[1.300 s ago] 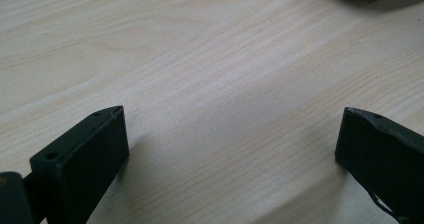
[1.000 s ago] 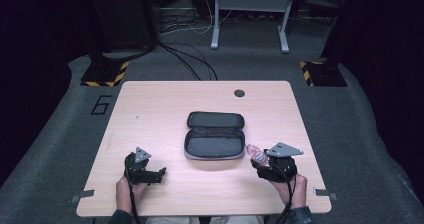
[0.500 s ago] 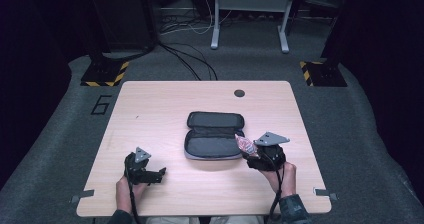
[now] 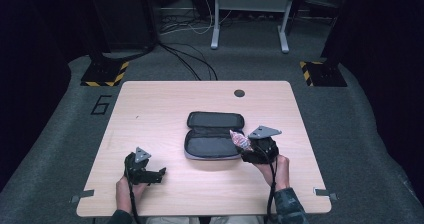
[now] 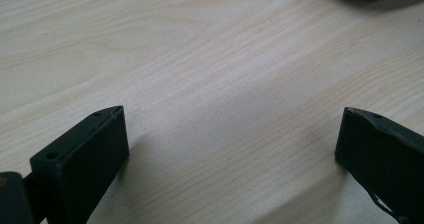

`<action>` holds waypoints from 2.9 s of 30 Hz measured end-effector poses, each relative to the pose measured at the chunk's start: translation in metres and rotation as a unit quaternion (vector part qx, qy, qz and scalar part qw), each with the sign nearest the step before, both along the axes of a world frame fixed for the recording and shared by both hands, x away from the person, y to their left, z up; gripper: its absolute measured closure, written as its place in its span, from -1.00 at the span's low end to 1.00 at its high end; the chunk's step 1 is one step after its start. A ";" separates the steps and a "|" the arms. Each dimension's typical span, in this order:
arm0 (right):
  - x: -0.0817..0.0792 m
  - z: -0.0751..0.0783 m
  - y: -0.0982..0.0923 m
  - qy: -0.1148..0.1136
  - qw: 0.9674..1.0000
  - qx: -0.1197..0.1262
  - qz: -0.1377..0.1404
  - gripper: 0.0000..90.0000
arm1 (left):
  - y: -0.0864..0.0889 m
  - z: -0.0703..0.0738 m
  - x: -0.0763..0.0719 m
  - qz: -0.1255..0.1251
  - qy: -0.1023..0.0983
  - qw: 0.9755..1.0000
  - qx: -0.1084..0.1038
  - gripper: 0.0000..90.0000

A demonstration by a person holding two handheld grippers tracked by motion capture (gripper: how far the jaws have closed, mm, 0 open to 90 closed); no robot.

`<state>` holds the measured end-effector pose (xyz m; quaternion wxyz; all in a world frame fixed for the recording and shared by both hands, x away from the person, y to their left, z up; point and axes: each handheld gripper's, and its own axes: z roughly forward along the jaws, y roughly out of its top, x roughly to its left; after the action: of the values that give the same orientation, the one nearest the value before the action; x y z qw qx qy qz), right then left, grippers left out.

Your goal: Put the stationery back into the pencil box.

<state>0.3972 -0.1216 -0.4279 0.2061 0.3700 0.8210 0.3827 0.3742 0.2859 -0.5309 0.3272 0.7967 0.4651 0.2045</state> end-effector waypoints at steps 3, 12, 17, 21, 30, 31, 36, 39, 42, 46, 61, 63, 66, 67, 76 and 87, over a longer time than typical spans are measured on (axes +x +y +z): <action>0.004 0.000 0.005 0.002 1.000 0.002 0.003 -0.13 | 0.000 0.000 0.000 0.000 0.000 1.000 0.000 -0.99; 0.020 -0.003 0.021 0.010 1.000 -0.002 0.013 -0.13 | 0.000 0.000 0.000 0.000 0.000 1.000 0.000 -0.99; 0.026 -0.006 0.027 0.017 1.000 -0.001 0.015 -0.14 | 0.000 0.000 0.000 0.000 0.000 1.000 0.000 -0.99; 0.032 -0.010 0.033 0.024 1.000 -0.001 0.019 -0.13 | 0.000 0.000 0.000 0.000 0.000 1.000 0.000 -0.99; 0.044 -0.020 0.047 0.044 0.999 0.003 0.022 -0.14 | 0.000 0.000 0.000 0.000 0.000 1.000 0.000 -0.99; 0.047 -0.023 0.051 0.047 0.999 0.001 0.025 -0.13 | 0.000 0.000 0.000 0.000 0.000 1.000 0.000 -0.99; 0.052 -0.030 0.059 0.055 0.998 -0.004 0.028 -0.14 | 0.000 0.000 0.000 0.000 0.000 1.000 0.000 -0.99; 0.055 -0.034 0.063 0.062 0.997 -0.010 0.032 -0.14 | 0.000 0.000 0.000 0.000 0.001 1.000 0.001 -0.99; 0.057 -0.039 0.067 0.070 0.997 -0.008 0.022 -0.14 | 0.000 0.000 0.000 0.000 0.000 1.000 0.000 -0.99; 0.060 -0.045 0.070 0.087 0.996 -0.016 0.022 -0.14 | 0.000 0.000 0.000 -0.001 0.001 1.000 0.001 -0.99; 0.067 -0.060 0.078 0.112 0.993 -0.035 0.021 -0.15 | 0.000 0.000 0.000 0.000 0.000 1.000 0.000 -0.99; 0.068 -0.061 0.078 0.118 0.992 -0.030 0.020 -0.19 | 0.000 0.000 0.000 0.002 -0.002 1.000 -0.003 -0.99; 0.067 -0.060 0.077 0.119 0.992 -0.026 0.020 -0.42 | -0.001 0.000 0.000 0.003 -0.003 1.000 -0.004 -0.98; 0.067 -0.059 0.076 0.118 0.992 -0.025 0.020 -0.48 | -0.001 0.000 0.000 0.003 -0.003 1.000 -0.005 -0.98; 0.057 -0.046 0.063 0.116 0.993 0.005 0.024 -0.76 | 0.000 0.000 0.000 0.000 -0.001 1.000 0.000 -0.98; 0.033 -0.025 0.039 0.089 0.996 0.020 0.014 -0.87 | -0.001 -0.001 0.000 0.007 -0.005 1.000 -0.009 -0.98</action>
<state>0.4307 -0.0827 -0.4529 0.1190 0.3949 0.8337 0.3673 0.3739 0.2846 -0.5317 0.3352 0.7897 0.4705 0.2066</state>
